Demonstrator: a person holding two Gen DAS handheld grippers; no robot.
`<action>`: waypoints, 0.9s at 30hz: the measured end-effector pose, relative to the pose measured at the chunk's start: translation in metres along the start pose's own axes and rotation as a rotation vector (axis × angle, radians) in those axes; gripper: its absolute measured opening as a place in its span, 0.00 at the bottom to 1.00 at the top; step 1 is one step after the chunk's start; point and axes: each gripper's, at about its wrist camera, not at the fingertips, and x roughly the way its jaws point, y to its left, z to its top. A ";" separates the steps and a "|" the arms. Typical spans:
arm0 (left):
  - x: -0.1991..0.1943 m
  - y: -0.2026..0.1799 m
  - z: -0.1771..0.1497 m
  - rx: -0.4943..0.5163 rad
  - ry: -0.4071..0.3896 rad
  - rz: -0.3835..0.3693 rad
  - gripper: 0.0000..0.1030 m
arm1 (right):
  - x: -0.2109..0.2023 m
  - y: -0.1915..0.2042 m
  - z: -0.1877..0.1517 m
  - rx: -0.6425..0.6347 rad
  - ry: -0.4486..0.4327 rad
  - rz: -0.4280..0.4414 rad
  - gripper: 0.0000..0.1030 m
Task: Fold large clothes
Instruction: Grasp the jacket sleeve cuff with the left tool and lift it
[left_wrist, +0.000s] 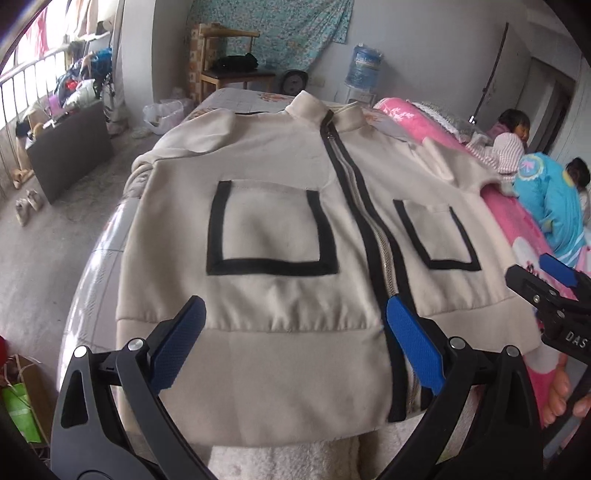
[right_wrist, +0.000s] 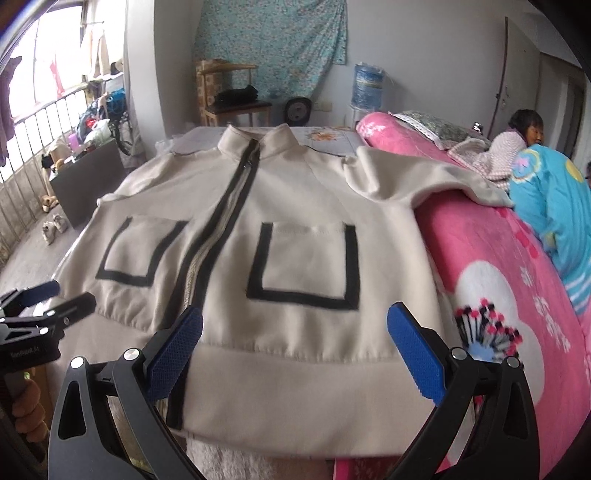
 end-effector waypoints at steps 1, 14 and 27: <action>0.003 0.001 0.003 -0.008 0.001 -0.009 0.92 | 0.003 0.001 0.008 -0.005 -0.011 0.013 0.95; 0.021 0.074 0.068 -0.140 -0.086 0.043 0.92 | 0.085 0.057 0.081 -0.073 0.055 0.175 0.95; 0.068 0.265 0.147 -0.514 -0.007 0.163 0.92 | 0.167 0.118 0.103 -0.161 0.122 0.255 0.95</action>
